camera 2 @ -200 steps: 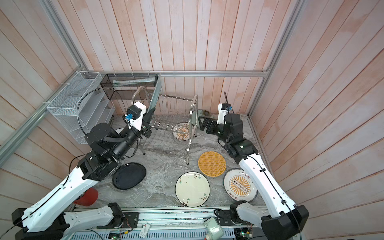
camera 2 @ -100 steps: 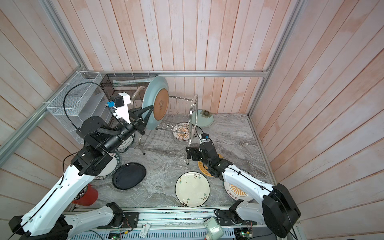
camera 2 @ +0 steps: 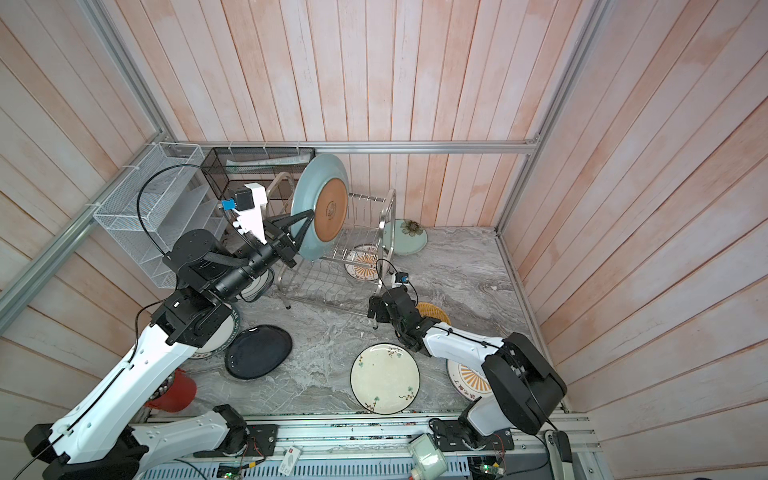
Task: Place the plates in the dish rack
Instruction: 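Carry the plate with the left gripper over the upper rack slots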
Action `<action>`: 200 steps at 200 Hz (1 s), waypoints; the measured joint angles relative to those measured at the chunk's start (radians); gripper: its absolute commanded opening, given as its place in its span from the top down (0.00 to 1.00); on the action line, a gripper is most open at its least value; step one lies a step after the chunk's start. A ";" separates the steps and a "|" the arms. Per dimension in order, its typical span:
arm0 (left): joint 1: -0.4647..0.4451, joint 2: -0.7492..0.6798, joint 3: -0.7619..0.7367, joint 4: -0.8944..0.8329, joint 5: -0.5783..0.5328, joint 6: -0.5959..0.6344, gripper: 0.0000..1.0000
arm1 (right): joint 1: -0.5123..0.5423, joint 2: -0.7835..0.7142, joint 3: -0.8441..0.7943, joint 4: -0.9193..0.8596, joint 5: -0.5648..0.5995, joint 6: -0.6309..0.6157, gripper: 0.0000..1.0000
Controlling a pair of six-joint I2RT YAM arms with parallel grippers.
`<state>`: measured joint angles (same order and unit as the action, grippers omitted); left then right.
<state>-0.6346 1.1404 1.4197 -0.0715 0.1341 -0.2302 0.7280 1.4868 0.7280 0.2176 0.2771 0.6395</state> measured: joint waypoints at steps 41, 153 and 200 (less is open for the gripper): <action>0.000 0.002 -0.002 0.020 0.000 -0.003 1.00 | 0.001 0.035 0.029 -0.002 0.039 0.004 0.02; 0.001 0.045 -0.044 0.095 0.022 -0.099 1.00 | -0.180 -0.050 -0.050 0.059 -0.097 -0.071 0.02; -0.037 0.124 -0.046 0.143 0.006 -0.140 1.00 | -0.190 -0.118 -0.050 0.058 -0.251 -0.092 0.02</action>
<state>-0.6716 1.2644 1.3739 0.0719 0.1406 -0.3702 0.5377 1.3689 0.6781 0.2760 0.0265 0.5480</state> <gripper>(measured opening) 0.094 0.977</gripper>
